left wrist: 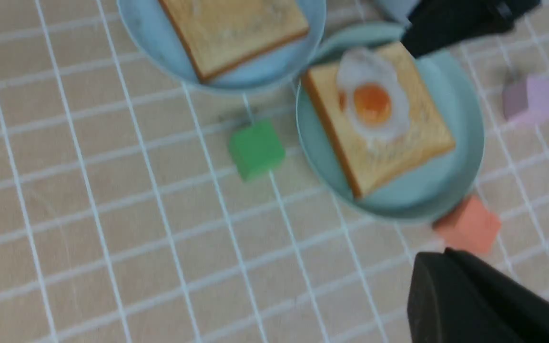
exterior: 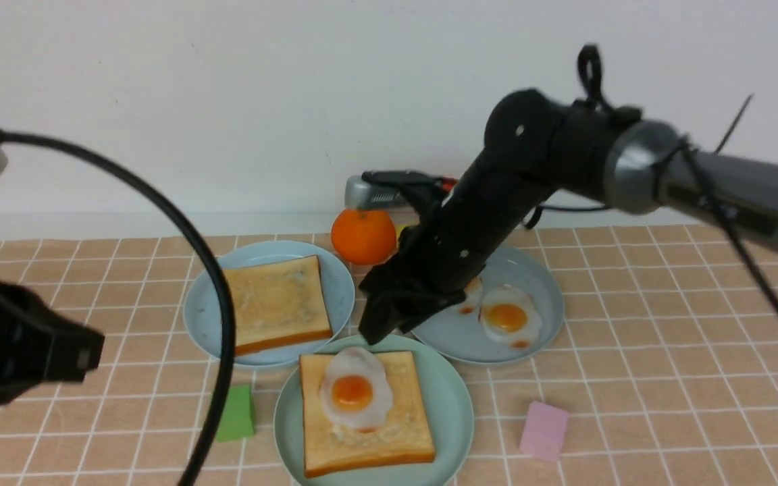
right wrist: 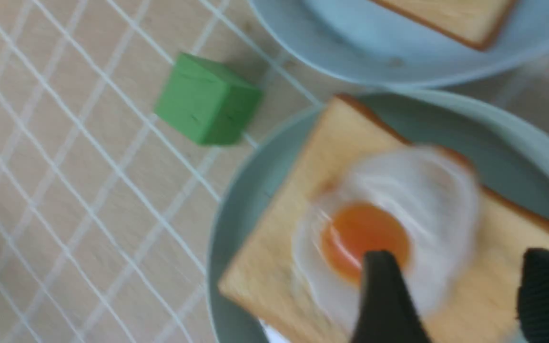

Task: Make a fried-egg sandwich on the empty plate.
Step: Use the left arm to grab a slice of bread

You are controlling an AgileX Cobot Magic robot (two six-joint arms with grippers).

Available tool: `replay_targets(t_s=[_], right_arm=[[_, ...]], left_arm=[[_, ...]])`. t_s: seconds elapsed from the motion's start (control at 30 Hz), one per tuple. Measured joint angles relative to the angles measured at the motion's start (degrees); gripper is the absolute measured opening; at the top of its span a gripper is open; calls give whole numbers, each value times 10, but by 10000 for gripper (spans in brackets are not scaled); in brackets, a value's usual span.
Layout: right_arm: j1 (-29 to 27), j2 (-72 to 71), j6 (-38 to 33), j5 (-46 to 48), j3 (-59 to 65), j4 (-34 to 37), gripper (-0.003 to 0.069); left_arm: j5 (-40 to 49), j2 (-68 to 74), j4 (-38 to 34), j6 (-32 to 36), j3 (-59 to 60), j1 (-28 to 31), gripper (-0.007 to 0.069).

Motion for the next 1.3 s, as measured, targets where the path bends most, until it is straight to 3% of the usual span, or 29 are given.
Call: replay_targets(t_s=[0.13,0.23,0.37,0.47,0.67,0.83,1.03,1.23,1.3], right_arm=[[0,-71,34,42,0,-76,434],[0,-116,42,81,0,-110,412],[0,-174,63,92,20,-124,358],[0,-221,66,94,59,-111,297],[4,-331,33,56,196,-62,185],[5,-424,-2,-37,309,-61,154],[5,-550,-34,-170,431,-58,153],[5,-610,-42,-188,484,-56,131],[5,-619,-44,-181,490,-54,71]], left_arm=[[-123,22,0,-33,39,0,17],[-202,66,0,-103,66,1,24],[-218,150,3,-188,50,20,55],[-186,224,4,-208,0,44,97],[-122,372,8,-187,-118,63,237],[-100,472,16,-162,-203,63,343],[-95,563,17,-161,-266,80,369],[-101,619,3,-157,-285,98,372],[-108,640,-10,-147,-286,99,372]])
